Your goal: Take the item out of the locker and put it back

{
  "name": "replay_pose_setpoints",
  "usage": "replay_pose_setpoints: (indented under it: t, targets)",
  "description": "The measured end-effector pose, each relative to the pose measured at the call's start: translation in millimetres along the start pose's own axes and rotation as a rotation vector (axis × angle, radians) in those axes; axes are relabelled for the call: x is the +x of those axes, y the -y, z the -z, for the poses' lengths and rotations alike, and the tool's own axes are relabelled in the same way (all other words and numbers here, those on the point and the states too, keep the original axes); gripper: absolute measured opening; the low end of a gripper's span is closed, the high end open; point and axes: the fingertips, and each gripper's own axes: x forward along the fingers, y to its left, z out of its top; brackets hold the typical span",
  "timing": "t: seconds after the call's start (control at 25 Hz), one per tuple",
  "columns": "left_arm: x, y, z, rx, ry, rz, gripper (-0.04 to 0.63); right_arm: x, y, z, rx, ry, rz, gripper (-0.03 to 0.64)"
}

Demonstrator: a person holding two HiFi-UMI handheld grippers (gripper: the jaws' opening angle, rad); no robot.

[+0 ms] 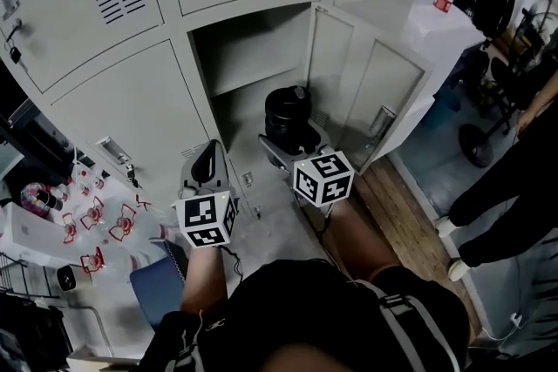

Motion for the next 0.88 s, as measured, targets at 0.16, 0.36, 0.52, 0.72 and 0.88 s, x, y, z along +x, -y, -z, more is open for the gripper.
replay_pose_setpoints:
  t: [0.16,0.36,0.52,0.72,0.88]
  targets:
    - [1,-5,-2,0.005,0.006,-0.008,0.012,22,0,-30,0.073,0.044,-0.03,0.443]
    - [1,-15,-7,0.013,0.016,-0.023,0.012,55,0,-69,0.168,0.104,-0.063,0.443]
    - [-1,-25,-12,0.018,0.025,-0.043,0.012,81,2,-94,0.261,0.132,-0.107,0.443]
    - [-4,-37,-15,0.02,0.028,-0.071,0.012,111,10,-109,0.344,0.127,-0.148,0.443]
    - [-7,-46,-14,0.018,0.023,-0.093,0.012,128,17,-116,0.343,0.103,-0.141,0.443]
